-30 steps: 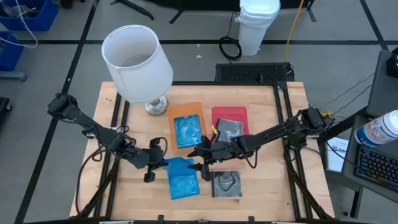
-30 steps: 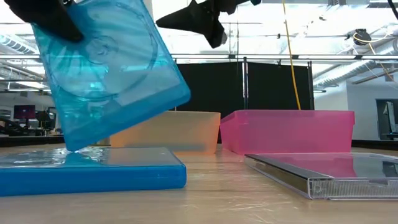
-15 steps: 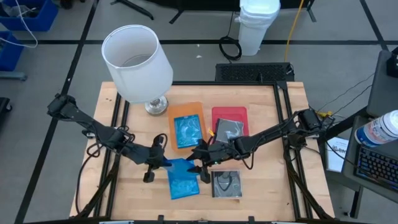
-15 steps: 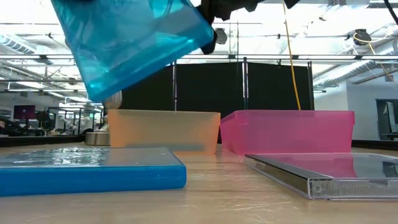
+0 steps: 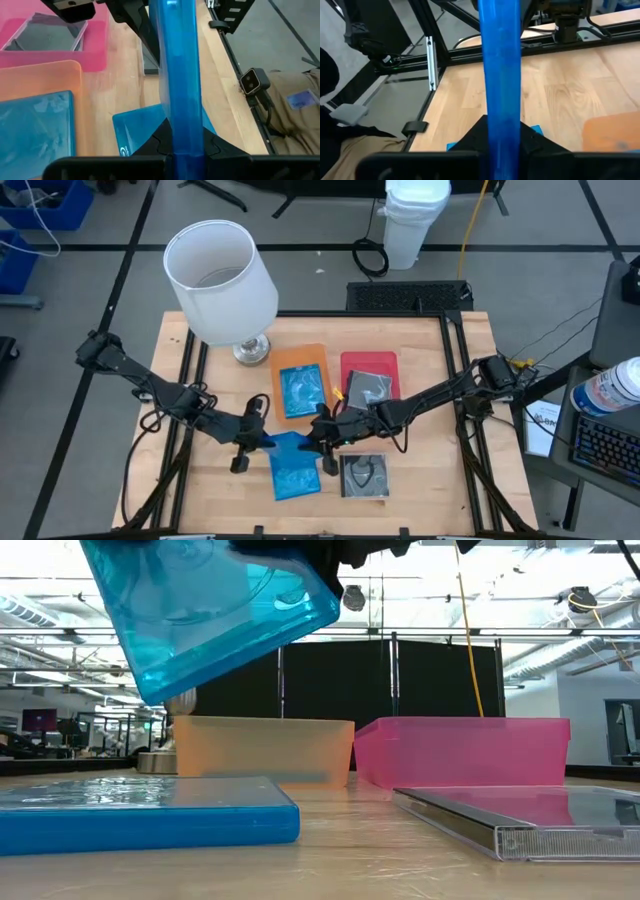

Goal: Pick & place jewel cases by type
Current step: Put the blue CD case into the orange bin

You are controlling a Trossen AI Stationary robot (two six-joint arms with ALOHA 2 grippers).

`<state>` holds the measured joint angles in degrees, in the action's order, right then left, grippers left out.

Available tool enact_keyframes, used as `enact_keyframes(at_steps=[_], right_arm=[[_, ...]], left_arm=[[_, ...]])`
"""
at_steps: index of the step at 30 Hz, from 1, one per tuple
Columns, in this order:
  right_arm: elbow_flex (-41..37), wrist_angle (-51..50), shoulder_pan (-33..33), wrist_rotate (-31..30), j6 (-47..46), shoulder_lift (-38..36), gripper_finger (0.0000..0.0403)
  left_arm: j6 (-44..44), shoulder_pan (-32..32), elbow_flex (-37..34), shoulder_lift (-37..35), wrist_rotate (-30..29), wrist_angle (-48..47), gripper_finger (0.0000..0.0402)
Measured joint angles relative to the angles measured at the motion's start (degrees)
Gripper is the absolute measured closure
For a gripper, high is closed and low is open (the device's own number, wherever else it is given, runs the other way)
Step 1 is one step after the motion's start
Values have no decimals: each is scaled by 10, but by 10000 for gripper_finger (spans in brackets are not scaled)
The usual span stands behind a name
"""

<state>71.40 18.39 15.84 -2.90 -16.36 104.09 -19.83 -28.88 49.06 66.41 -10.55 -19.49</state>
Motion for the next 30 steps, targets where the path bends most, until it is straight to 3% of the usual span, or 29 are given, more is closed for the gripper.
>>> enact_keyframes(at_steps=[13, 18, 25, 30], right_arm=[[0, -31, -1, -2, 40, -39, 381], [1, -83, -2, -47, 68, -70, 383], [1, -134, -15, -63, 84, -110, 381], [1, -120, -29, -85, 77, -117, 371]], left_arm=[[-8, -2, 0, -90, 3, -33, 247], [-36, -21, -1, -146, 0, -101, 209], [-69, -103, -57, -145, -50, -94, 213], [-37, -161, -129, -105, -107, 44, 260]])
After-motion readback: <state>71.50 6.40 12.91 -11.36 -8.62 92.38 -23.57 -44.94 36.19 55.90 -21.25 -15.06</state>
